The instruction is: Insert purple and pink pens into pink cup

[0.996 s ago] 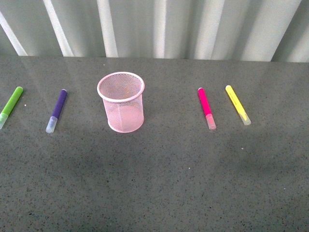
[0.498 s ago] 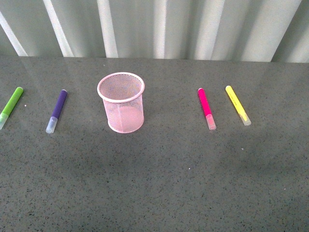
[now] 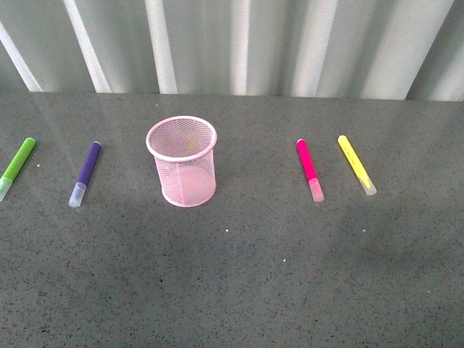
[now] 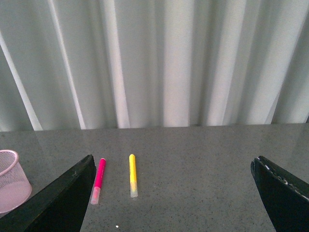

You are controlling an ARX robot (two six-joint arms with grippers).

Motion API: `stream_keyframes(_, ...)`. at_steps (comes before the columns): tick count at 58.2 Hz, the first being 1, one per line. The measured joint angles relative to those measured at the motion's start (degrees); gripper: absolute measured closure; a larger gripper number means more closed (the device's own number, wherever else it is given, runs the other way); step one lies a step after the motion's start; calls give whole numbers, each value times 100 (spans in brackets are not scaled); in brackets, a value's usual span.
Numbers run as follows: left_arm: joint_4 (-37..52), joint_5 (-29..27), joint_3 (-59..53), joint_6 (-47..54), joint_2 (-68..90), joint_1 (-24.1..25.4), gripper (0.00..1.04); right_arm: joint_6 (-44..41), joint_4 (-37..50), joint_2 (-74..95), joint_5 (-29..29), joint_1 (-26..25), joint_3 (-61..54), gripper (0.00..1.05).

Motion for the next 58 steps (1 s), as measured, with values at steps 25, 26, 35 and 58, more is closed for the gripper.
stream_keyframes(25, 1200, -201, 3003, 859, 5031, -326, 7, 0, 0, 0, 0, 0, 0, 7)
stream_keyframes(26, 1158, -203, 3097, 892, 5117, -339, 7, 0, 0, 0, 0, 0, 0, 7)
stream_keyframes(35, 564, -216, 4170, 1307, 6172, -570, 7, 0, 0, 0, 0, 0, 0, 7)
stream_keyframes(58, 105, -695, 5486, 2184, 8070, -798, 7, 0, 0, 0, 0, 0, 0, 7)
